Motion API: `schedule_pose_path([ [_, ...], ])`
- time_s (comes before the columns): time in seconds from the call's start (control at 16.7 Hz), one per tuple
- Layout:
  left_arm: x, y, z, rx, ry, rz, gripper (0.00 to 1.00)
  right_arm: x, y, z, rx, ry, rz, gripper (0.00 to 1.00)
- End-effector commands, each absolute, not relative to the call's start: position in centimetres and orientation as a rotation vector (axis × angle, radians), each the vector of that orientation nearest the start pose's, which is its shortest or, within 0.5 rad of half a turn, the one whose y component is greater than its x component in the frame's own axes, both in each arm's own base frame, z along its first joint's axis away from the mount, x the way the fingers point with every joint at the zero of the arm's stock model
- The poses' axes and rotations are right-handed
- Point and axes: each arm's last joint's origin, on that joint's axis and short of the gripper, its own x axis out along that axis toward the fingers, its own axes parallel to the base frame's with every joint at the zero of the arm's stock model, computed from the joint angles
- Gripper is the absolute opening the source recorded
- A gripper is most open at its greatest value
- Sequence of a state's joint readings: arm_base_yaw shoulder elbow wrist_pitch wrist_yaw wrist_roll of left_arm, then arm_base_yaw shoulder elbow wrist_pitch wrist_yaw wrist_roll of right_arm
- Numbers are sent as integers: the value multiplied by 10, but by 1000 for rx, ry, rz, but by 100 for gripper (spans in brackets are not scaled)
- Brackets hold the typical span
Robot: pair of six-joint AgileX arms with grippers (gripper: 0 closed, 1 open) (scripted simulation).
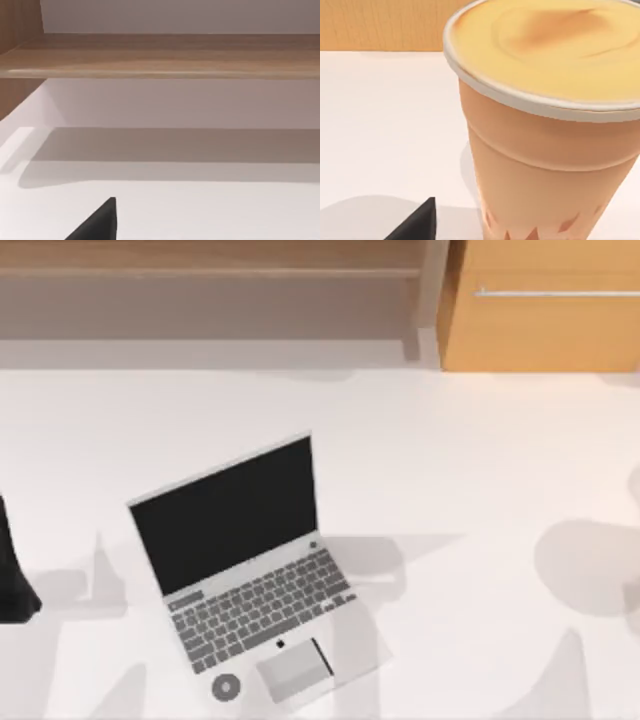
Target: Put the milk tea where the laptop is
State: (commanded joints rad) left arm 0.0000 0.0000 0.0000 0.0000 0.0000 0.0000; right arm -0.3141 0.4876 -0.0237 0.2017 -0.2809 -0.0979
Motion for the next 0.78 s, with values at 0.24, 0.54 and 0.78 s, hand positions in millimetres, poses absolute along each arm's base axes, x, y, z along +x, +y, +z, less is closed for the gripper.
schedule_pose_path([
  [0.24,106,-1,160,0,0,0,100,125,-32,126,-9,296,-17,100],
  [0.54,106,-1,160,0,0,0,100,132,-34,127,-9,296,-18,100],
  [0.78,106,-1,160,0,0,0,100,151,-37,128,-8,300,-18,100],
])
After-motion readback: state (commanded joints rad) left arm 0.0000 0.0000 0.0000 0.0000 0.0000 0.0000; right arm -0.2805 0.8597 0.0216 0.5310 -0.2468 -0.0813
